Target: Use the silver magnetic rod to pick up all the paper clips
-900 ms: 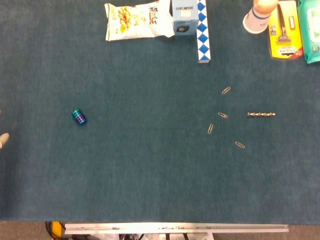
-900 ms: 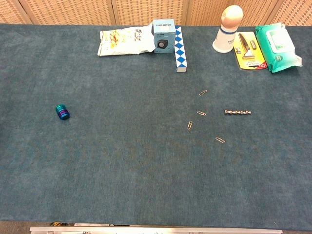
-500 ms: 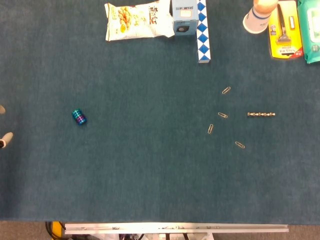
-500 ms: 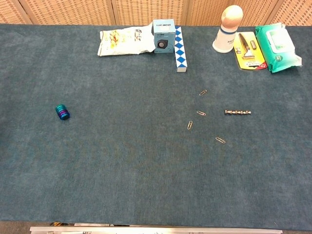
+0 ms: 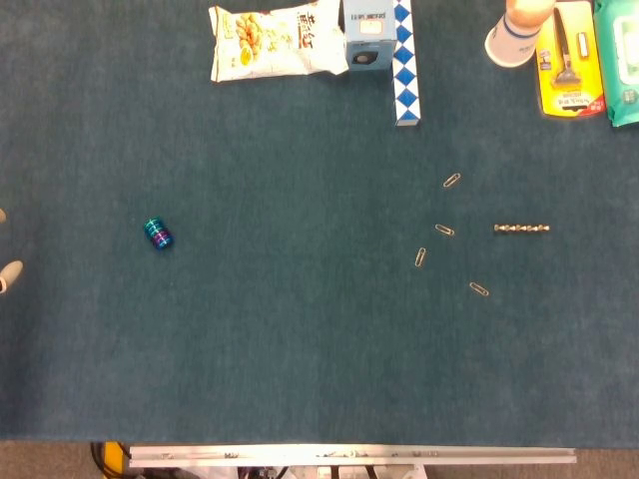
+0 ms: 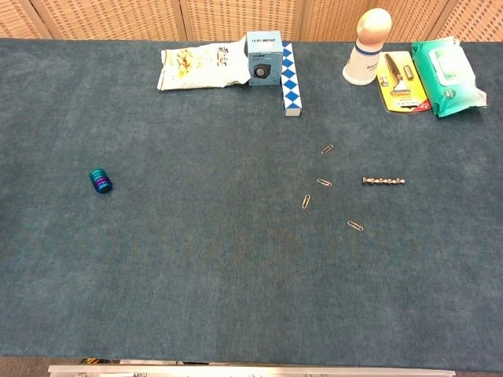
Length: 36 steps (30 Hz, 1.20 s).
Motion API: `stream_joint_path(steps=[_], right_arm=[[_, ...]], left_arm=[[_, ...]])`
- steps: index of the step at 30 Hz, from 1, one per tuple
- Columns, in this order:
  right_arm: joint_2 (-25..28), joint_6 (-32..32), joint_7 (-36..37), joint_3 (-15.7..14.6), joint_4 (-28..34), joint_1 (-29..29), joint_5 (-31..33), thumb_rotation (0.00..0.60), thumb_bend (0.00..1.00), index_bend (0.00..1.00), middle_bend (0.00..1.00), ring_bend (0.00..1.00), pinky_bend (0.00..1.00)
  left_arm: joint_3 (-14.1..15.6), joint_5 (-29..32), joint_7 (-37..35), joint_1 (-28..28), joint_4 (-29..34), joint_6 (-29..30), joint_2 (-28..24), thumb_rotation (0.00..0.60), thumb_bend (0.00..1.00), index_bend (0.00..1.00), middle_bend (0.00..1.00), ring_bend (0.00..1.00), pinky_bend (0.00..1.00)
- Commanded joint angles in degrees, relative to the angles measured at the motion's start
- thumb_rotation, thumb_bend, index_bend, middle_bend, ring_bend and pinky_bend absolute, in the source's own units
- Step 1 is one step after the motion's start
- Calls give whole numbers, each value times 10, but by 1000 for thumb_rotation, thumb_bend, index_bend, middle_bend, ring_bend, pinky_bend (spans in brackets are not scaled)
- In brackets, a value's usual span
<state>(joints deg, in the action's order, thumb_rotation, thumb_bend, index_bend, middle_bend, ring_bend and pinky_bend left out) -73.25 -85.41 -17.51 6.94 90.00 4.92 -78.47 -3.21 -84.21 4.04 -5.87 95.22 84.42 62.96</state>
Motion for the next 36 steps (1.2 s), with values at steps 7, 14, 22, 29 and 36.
stream_joint_path(steps=[7, 14, 22, 29, 36], right_arm=[[-73, 36, -122, 13, -17, 31, 64, 600, 114, 480, 204, 134, 246], [-115, 66, -167, 25, -42, 57, 104, 600, 125, 526, 191, 114, 232], [-153, 99, -199, 33, -57, 88, 138, 600, 150, 532, 175, 94, 216], [-165, 123, -195, 27, -60, 106, 142, 600, 149, 532, 174, 91, 216], [-161, 156, -172, 21, -57, 121, 148, 600, 177, 532, 174, 91, 216]], left_arm=[[20, -9, 25, 6, 36, -13, -43, 600, 89, 437, 424, 338, 414], [22, -13, 16, 8, 49, -10, -53, 600, 89, 438, 424, 338, 414], [22, -14, 8, 7, 51, -12, -57, 600, 89, 438, 425, 338, 414], [22, -8, 8, 6, 47, -17, -56, 600, 89, 438, 425, 338, 413], [20, -1, 12, 4, 44, -23, -52, 600, 89, 438, 425, 338, 414]])
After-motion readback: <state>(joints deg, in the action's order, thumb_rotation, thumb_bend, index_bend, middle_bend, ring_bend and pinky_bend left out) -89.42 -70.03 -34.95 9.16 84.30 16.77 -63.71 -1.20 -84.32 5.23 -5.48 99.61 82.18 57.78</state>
